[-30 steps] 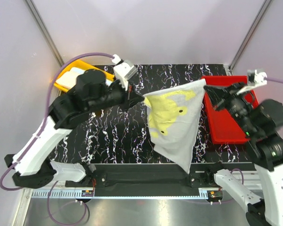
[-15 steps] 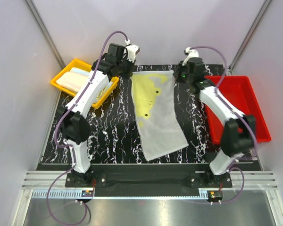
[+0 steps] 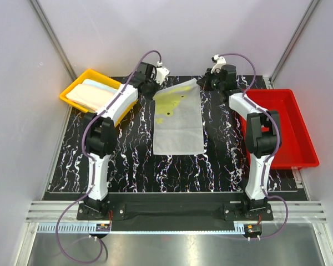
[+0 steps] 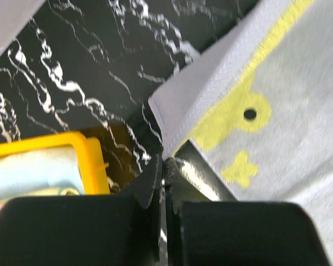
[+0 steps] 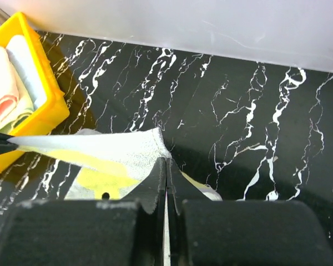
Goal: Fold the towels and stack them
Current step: Flatten out the crumpled towel, then fold the towel
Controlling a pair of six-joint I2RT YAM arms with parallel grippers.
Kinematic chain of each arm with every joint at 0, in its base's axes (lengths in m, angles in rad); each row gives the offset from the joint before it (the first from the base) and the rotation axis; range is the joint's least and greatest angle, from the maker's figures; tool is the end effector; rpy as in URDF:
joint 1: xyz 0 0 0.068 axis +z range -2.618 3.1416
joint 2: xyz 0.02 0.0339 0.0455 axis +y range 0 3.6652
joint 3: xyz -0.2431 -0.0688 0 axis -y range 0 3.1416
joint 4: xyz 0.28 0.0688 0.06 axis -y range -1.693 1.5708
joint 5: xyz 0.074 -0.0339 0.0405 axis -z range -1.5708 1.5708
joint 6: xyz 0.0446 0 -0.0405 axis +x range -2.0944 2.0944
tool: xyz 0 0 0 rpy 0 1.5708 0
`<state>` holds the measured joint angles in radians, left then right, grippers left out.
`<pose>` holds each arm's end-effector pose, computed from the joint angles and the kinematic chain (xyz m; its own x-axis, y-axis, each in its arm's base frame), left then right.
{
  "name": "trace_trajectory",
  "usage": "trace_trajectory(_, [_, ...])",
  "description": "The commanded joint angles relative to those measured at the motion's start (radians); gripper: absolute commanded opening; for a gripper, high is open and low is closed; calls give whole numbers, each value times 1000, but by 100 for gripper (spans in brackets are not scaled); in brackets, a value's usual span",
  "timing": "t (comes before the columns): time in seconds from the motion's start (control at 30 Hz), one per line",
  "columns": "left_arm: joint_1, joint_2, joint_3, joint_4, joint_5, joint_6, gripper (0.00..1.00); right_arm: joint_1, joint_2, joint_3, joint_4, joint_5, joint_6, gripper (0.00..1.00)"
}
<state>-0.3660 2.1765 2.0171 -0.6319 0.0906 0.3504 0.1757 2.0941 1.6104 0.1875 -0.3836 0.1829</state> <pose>0.4912 -0.1926 0.2439 -0.4811 0.5505 -0.6823 0.6185 0.7647 0.1809 0.5166 0.1087 0.2133 -0.3762 0.1045 -0.9206 -0.4537 0.8456 0.2814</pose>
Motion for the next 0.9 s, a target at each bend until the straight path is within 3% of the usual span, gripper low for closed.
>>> trace_trajectory(0.0, [-27,-133,-82,60,-153,97,0,-13,-74,-73,104,-11,-92,0])
trace_trajectory(0.33, [-132,-317,-343,71,-298,84,0,-13,-334,-398,76,18,-89,0])
trace_trajectory(0.87, [-252,-455,-661,40,-313,-14,0,-5,-479,-665,-48,34,53,0])
